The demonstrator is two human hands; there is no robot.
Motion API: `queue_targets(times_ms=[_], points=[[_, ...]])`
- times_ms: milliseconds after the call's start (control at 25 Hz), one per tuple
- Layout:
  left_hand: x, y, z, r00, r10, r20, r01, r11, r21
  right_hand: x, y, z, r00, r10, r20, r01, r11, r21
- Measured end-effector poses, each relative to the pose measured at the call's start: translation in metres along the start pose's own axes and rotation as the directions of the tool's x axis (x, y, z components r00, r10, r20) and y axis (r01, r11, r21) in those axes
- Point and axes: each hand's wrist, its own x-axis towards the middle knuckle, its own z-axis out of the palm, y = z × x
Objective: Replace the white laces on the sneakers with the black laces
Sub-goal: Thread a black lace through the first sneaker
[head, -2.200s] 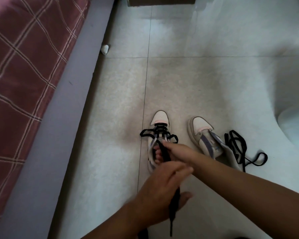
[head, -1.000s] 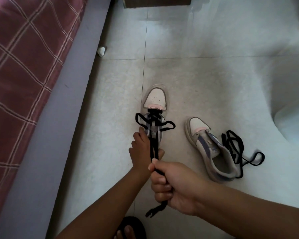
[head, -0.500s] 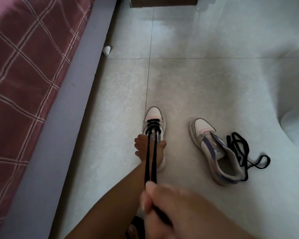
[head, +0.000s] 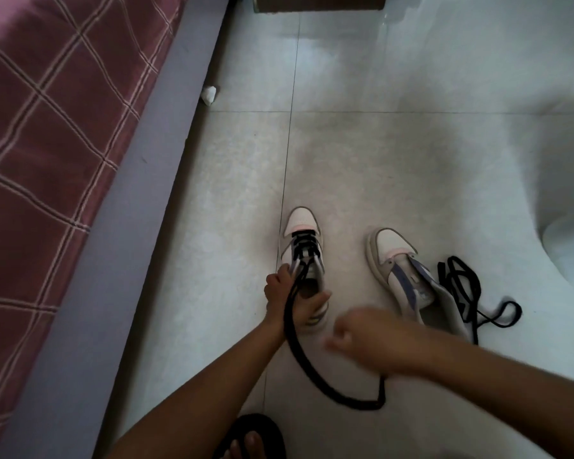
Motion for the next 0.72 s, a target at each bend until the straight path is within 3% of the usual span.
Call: queue_targets(times_ms=[80,200,400,480,600,720], points=[[-0.001,-0.014,-0.020,0.987,0.020,0.158,0.014,0.977,-0.211,0.052,0.037,-0.009,0.945,0.183,-0.270,-0.138,0.975,0.177],[0.015,-0.011,-0.046,0.993,-0.038,0.110,0.080,0.909,-0.410,0.111,0.059,-0.011,0.877,0.267,-0.400,-0.099,0.914,0.393],[0.032,0.017,-0.054,0.986,0.119,-0.114,-0.127,0.990,-0.061,0.146,0.045,0.002,0.820,0.321,-0.473,-0.069,0.877,0.476],[0.037,0.023,-0.049,0.988,0.105,-0.114,-0.109,0.994,-0.032,0.151,0.044,-0.005,0.829,0.328,-0.454,-0.086,0.875,0.476],[0.049,0.028,-0.052,0.998,0.056,-0.033,-0.055,0.998,0.017,0.156,0.044,-0.009,0.881,0.351,-0.316,-0.121,0.814,0.567],[0.050,0.029,-0.053,0.997,0.058,0.044,-0.058,0.998,-0.007,0.155,0.052,-0.007,0.913,0.370,-0.174,-0.085,0.588,0.804]])
